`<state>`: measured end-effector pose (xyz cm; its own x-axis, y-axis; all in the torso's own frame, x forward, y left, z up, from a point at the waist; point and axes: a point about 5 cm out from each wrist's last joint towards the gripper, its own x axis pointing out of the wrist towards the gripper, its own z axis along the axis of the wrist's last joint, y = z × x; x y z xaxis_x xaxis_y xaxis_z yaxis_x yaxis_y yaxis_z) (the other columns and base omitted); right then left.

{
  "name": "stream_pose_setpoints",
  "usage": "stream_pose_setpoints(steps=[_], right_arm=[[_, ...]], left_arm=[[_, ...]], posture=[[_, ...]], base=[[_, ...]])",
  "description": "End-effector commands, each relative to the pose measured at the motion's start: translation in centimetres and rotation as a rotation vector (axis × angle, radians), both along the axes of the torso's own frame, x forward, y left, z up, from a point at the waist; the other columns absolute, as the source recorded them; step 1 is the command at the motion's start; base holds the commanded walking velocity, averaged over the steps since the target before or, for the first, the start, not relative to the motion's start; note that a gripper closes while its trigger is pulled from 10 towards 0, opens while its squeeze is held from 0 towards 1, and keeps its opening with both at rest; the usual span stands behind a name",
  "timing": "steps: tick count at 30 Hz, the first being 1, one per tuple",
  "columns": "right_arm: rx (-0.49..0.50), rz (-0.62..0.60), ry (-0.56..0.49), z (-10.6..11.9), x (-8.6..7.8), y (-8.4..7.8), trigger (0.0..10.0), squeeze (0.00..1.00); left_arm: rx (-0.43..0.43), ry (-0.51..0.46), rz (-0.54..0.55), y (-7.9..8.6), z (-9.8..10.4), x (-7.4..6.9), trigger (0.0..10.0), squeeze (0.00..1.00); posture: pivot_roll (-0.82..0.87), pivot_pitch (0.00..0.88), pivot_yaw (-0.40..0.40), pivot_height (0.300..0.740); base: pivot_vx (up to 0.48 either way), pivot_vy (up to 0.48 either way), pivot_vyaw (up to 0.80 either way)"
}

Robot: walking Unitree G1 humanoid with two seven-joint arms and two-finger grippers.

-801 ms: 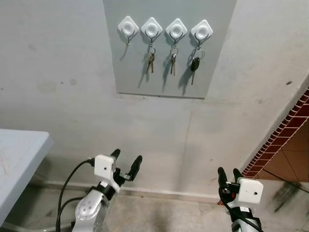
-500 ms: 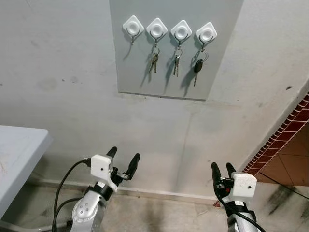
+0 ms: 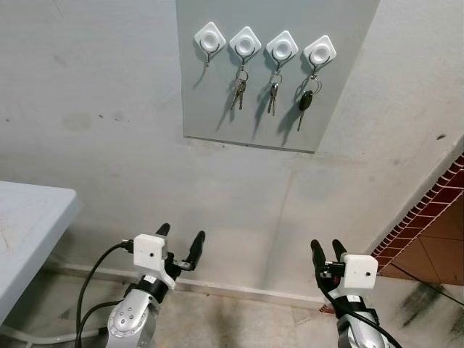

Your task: Hang keys on a hook

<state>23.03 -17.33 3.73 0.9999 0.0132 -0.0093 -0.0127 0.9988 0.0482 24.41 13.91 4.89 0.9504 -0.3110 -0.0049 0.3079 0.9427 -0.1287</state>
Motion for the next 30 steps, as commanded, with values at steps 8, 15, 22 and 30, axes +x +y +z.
stream_pose_setpoints(steps=[8, 15, 22, 30], right_arm=[[-0.005, -0.009, 0.006, 0.1, 0.3, -0.4, 10.0, 0.0], [-0.008, -0.023, 0.003, 0.1, 0.3, -0.6, 10.0, 0.0], [-0.01, -0.025, 0.003, 0.1, 0.3, -0.3, 10.0, 0.0], [0.0, -0.073, -0.014, 0.3, 0.2, -0.5, 10.0, 0.0]], left_arm=[[0.122, -0.078, -0.067, -0.5, 0.1, -0.2, 10.0, 0.0], [0.048, -0.035, -0.03, -0.3, -0.2, 0.2, 10.0, 0.0], [0.018, -0.055, -0.024, -0.5, 0.4, 1.0, 10.0, 0.0], [-0.008, -0.062, -0.061, -0.9, 0.9, 1.7, 10.0, 0.0]], posture=[[-0.02, 0.0, -0.054, 0.74], [-0.03, 0.0, -0.052, 0.74], [-0.04, 0.0, -0.04, 0.74], [-0.07, 0.0, -0.001, 0.74]], base=[[0.0, 0.0, 0.0], [0.0, 0.0, 0.0], [0.0, 0.0, 0.0], [0.0, 0.0, 0.0]])
